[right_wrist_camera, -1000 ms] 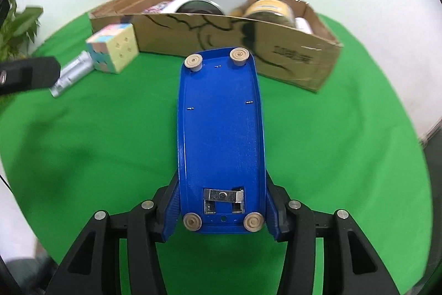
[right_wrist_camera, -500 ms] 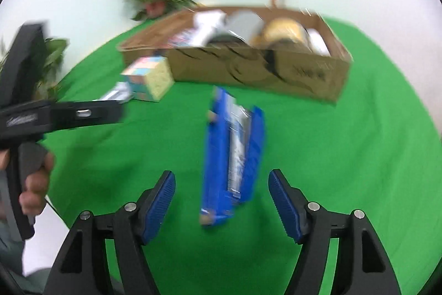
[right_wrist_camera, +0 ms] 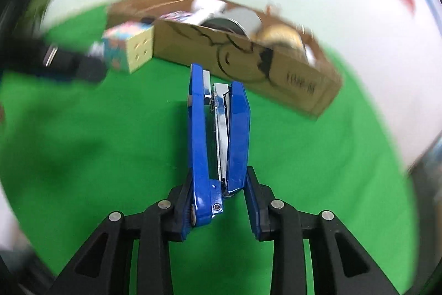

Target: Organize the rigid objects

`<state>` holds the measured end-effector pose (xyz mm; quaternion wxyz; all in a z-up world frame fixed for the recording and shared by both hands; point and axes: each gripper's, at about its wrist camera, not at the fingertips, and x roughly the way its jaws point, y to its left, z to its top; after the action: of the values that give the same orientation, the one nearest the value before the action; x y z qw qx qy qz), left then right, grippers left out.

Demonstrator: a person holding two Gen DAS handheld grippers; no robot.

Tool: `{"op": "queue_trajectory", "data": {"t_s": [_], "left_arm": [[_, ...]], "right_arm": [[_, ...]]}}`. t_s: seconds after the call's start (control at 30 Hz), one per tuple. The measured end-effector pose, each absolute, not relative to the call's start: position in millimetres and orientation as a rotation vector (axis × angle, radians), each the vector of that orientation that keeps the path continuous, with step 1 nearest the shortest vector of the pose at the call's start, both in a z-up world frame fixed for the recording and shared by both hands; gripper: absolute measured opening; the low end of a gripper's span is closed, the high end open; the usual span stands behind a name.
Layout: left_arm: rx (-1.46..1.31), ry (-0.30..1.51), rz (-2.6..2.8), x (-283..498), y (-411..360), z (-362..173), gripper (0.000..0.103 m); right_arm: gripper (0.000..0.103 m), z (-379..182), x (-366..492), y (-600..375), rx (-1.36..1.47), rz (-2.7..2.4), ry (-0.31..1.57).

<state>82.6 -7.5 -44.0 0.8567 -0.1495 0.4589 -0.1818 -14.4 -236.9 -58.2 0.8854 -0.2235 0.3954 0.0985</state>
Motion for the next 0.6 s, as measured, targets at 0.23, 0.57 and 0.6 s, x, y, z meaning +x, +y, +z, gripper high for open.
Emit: {"op": "queue_trajectory", "data": {"t_s": [0.23, 0.57, 0.6], "left_arm": [[-0.351, 0.972, -0.370, 85, 4, -44, 0.102], [-0.415, 1.024, -0.379, 88, 4, -52, 0.102], [-0.417, 1.027, -0.382, 89, 3, -53, 0.102]], "right_arm": [[0.048, -58, -49, -199, -0.772, 0.236, 0.673], [0.091, -28, -26, -243, -0.151, 0.485, 0.879], [0.090, -33, -24, -244, -0.125, 0.501, 0.904]]}}
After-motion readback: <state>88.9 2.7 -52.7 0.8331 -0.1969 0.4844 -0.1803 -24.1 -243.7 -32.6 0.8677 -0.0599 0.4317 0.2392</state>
